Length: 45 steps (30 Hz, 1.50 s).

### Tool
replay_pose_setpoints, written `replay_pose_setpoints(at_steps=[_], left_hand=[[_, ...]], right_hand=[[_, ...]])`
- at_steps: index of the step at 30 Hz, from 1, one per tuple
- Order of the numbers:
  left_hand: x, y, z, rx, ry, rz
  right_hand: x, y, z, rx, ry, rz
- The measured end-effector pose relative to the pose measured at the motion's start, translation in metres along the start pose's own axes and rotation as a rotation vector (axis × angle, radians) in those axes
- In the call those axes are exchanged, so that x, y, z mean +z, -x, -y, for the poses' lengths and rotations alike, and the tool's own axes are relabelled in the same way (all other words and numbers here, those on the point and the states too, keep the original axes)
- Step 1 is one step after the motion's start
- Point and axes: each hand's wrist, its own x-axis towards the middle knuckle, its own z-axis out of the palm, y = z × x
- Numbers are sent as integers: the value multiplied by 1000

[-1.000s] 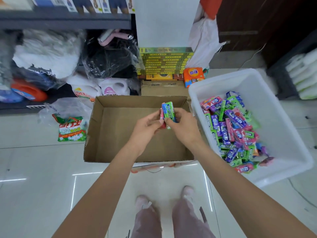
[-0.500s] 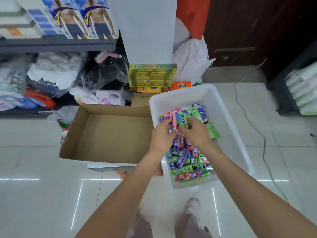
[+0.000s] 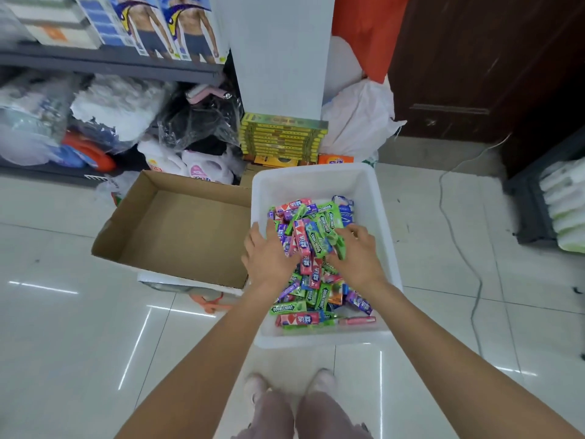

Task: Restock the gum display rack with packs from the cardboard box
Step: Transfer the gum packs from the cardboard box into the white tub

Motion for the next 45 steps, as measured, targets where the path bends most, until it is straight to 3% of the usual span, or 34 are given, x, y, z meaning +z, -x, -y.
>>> replay_pose_setpoints(at_steps=[3, 9, 14, 27, 33, 38, 45], left_hand=[[5, -7, -4, -83, -20, 77], [15, -15, -18, -150, -85, 65], [19, -19, -24, -195, -97, 82], [23, -25, -23, -174, -72, 55], [8, -30, 0, -56, 143, -10], [2, -36, 21, -199, 240, -20], [7, -45, 34, -148, 285, -21]], right_hand=[[-3, 0, -6, -12, 42, 60], [-11, -7, -24, 19, 278, -26], [-14, -14, -35, 76, 322, -8], [-21, -3, -57, 181, 235, -16], [-13, 9, -53, 248, 226, -23], [-18, 6, -49, 283, 181, -24], [-20, 3, -44, 345, 149, -6]])
